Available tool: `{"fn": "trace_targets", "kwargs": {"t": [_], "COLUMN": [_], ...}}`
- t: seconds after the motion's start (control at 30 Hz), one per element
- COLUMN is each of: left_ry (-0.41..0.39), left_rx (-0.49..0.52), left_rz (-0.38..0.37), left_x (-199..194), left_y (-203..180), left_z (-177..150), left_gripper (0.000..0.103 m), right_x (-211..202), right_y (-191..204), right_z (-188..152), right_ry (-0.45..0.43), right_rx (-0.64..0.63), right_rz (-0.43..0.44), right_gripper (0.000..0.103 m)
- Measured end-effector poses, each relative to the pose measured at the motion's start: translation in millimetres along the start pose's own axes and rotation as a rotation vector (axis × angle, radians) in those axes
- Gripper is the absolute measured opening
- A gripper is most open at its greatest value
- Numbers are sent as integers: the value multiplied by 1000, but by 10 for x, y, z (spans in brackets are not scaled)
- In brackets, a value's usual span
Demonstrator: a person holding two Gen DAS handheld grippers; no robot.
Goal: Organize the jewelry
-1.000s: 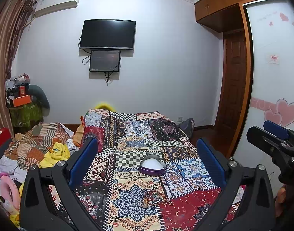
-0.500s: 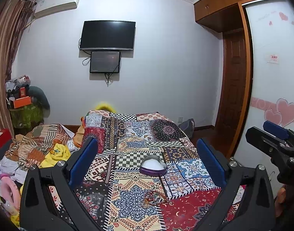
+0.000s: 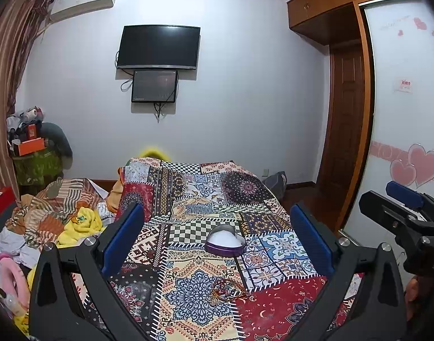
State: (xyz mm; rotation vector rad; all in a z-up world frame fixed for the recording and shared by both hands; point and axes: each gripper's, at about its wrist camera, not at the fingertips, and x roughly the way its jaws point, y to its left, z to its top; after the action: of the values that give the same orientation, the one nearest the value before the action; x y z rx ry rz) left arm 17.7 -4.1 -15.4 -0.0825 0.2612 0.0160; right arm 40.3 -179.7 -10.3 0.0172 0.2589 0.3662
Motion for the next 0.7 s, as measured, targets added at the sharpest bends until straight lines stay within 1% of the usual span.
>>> {"fn": "trace_targets", "kwargs": {"t": [0.17,0.3,0.47,0.57,0.63,0.67,0.7], "left_ry": [28,71,159,220,286,323,349], "left_rx": [-6,-11,-6,2,-14,-22,-26], "left_rz": [8,23,57,80,61,54,49], "left_x": [114,273,569,759,912,992,1052], "left_y": [50,128,272,365,438,474,496], "left_z": [-36,-107,-283,-428,-532,-578,-617], "left_gripper": [103,103,103,103,94,86,85], "right_x": [96,222,508,745,856,905,986], "right_y": [-1,-17,-78,-154,-194,-212,-252], "right_z": [-37,-131,-308,-493,-597,-643,-719], "right_ry": [25,63,159,243,293,313,351], "right_rx": [-8,-9,-7,-11,-19,-21,-19], "right_rz": [-7,-15,-15,-22,-26,-27,-20], "right_gripper": [96,96,96,95,95,95,95]}}
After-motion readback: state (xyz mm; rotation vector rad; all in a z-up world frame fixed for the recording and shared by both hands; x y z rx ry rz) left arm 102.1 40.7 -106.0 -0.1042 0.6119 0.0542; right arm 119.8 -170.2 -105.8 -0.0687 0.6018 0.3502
